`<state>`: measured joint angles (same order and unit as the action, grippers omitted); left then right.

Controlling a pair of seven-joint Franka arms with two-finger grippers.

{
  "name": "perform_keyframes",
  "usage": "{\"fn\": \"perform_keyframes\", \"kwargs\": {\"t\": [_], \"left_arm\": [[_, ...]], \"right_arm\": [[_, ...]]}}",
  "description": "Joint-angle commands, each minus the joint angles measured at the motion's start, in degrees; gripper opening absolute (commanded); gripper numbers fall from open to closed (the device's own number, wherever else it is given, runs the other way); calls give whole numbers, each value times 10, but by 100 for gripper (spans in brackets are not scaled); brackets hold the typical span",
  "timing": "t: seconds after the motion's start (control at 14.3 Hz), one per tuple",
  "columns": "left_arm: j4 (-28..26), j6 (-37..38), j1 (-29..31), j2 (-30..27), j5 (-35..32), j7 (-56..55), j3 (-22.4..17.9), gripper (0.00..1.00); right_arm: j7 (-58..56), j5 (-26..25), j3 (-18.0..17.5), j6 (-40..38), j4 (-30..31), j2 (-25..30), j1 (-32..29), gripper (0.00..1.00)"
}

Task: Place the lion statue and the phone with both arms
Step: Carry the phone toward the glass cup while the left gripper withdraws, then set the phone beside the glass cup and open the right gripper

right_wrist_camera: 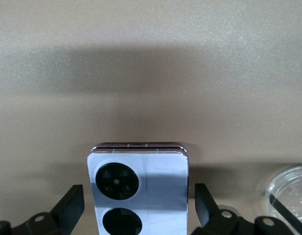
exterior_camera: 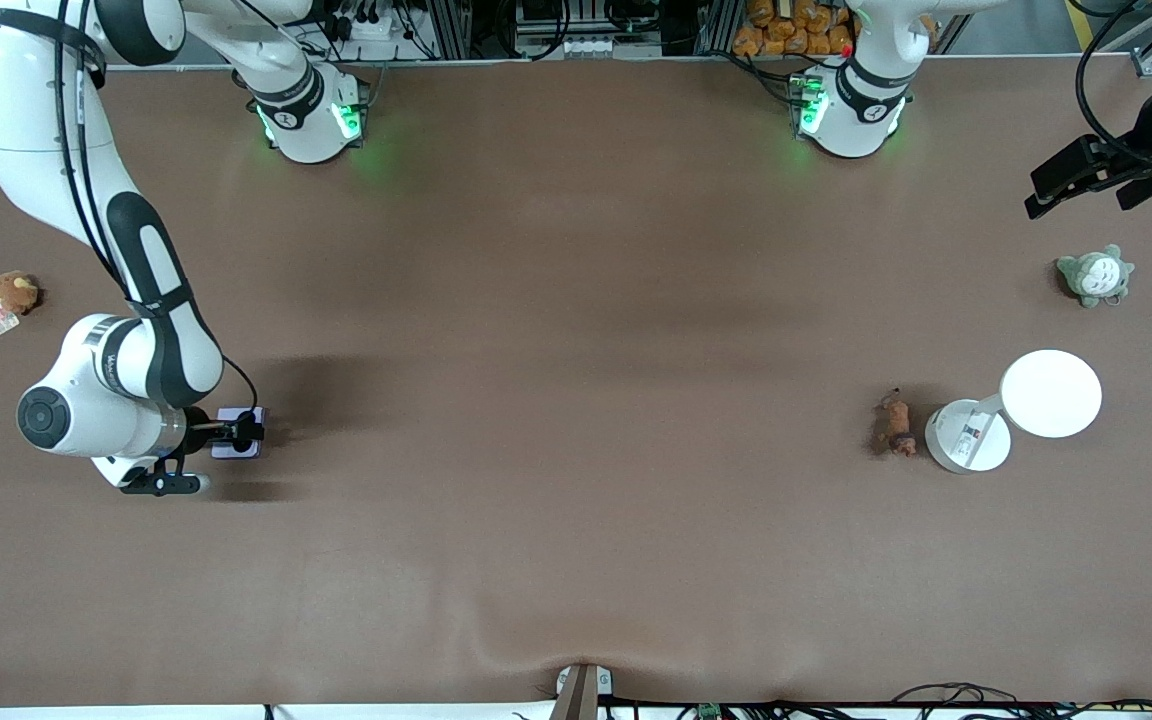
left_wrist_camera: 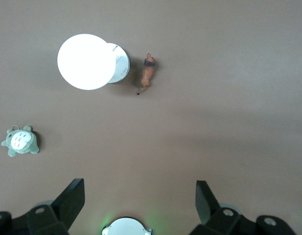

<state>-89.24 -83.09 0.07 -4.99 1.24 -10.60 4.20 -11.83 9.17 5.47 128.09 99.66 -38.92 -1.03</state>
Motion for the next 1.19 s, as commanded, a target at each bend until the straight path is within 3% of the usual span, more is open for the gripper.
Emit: {"fn": "perform_keyframes", "kwargs": {"t": [0.0,0.42,0.63,0.7,1.12], "left_arm": [[-8,-4,0,-5,-7,8,3,100],[-6,-2,0,-6,-7,9,4,100],[-5,-5,-1,0,-7,8,4,100],[-5,-7,-1,2,-7,8,5,100],[-5,-19,-2,12,-4,8,5,100]], "right_arm": [[-7,-3,-8,-6,-5,5,-6,100],[-6,-9,-7,-66,-57,32,-2,100],[-1,-77,-10,-142,-129,58,1,100],[-5,-79,-10,-173,-153,68,-1,100],[9,-116,-12,-331,-163,242,4,100]]}}
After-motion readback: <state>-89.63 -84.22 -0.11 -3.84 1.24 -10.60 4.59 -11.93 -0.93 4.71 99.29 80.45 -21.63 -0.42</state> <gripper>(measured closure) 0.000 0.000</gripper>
